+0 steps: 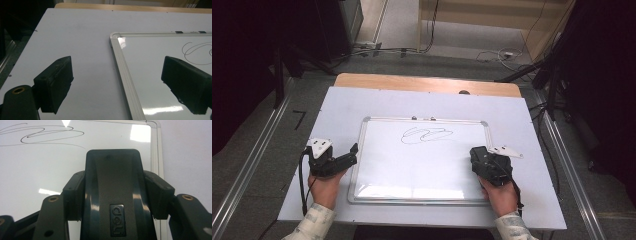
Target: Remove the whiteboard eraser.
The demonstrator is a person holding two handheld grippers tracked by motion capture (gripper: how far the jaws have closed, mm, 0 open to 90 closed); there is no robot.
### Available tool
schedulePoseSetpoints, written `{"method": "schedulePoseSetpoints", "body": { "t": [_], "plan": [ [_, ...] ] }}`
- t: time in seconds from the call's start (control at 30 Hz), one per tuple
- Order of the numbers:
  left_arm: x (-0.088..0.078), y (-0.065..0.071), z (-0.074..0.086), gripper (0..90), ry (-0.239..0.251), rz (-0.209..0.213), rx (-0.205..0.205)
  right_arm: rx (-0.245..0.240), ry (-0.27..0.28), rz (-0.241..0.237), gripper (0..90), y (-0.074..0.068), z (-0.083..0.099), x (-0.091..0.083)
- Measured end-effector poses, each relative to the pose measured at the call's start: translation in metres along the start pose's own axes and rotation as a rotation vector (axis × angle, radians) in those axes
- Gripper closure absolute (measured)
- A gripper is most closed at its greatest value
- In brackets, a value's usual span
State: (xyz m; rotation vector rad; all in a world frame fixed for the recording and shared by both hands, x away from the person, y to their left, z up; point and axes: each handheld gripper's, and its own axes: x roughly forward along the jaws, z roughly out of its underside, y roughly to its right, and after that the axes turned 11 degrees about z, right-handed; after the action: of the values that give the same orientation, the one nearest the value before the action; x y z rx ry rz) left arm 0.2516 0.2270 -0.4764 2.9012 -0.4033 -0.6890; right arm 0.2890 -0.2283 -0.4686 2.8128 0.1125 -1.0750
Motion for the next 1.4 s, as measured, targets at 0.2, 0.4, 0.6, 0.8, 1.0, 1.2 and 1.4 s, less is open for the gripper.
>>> {"method": "schedulePoseSetpoints", "body": {
  "t": [0.2, 0.4, 0.6, 0.8, 1.0, 1.2, 1.4],
  "plan": [
    [0.000, 0.000, 0.000, 10.9, 0.001, 0.001, 0.001, -0.002, 0.009, 0.002, 38.5, -0.002, -0.002, 0.002],
    [0.000, 0.000, 0.000, 10.9, 0.001, 0.000, 0.000, -0.006, 0.001, -0.008, 38.5, -0.004, -0.006, 0.005],
    [0.000, 0.000, 0.000, 10.9, -0.001, 0.000, 0.001, -0.012, 0.004, -0.013, 38.5, -0.006, -0.008, 0.007],
    [0.000, 0.000, 0.000, 10.9, -0.001, 0.000, 0.001, -0.017, 0.001, -0.016, 38.5, -0.008, -0.013, 0.010],
    [0.000, 0.000, 0.000, 10.9, 0.000, 0.000, 0.000, -0.023, 0.000, -0.019, 38.5, -0.011, -0.019, 0.012],
    [0.001, -0.001, 0.001, 10.9, -0.004, -0.002, -0.002, -0.028, -0.002, -0.025, 38.5, -0.014, -0.025, 0.016],
    [0.001, -0.001, 0.001, 10.9, -0.007, -0.003, -0.002, -0.032, -0.001, -0.027, 38.5, -0.016, -0.033, 0.023]
  ]
}}
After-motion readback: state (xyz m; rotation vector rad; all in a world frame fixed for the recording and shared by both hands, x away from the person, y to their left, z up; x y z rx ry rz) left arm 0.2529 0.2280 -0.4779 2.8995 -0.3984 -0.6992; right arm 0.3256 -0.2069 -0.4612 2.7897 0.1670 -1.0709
